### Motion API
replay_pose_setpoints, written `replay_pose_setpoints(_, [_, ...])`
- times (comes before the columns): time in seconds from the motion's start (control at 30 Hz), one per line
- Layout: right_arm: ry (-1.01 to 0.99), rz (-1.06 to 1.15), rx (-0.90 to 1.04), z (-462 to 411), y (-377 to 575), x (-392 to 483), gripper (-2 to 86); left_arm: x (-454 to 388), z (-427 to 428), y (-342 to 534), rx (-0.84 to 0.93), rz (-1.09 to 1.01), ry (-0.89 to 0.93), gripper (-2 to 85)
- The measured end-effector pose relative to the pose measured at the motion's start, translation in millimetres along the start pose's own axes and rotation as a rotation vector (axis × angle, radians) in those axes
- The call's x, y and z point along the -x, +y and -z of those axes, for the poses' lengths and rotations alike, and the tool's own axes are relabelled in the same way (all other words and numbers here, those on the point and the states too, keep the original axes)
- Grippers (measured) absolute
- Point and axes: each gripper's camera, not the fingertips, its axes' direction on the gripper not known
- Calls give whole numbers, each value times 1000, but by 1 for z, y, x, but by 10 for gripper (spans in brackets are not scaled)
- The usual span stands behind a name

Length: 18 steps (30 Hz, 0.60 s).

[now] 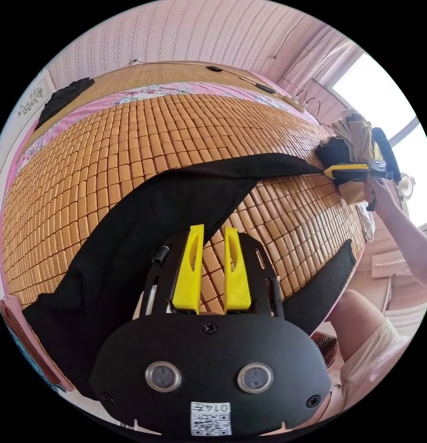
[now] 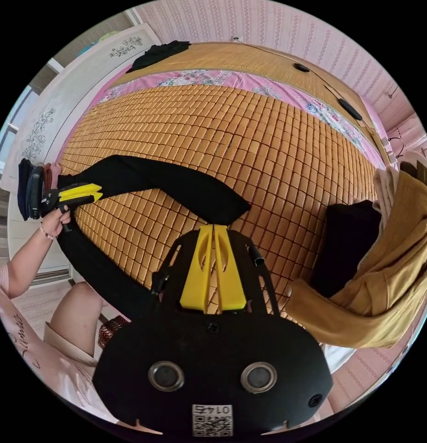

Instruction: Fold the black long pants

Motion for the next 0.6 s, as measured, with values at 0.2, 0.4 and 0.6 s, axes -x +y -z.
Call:
replay_pose_setpoints(0.2, [-50, -80, 90, 88, 7, -26, -9, 4, 47, 35, 15, 17, 65, 69])
replay_pose_setpoints(0.4, [182, -152, 271, 26, -23, -61, -4, 43, 62, 67, 76, 173, 27, 68])
replay_pose_setpoints(0.6, [28, -160, 226, -15, -25, -35, 2, 121, 93, 76, 27, 379, -167, 66])
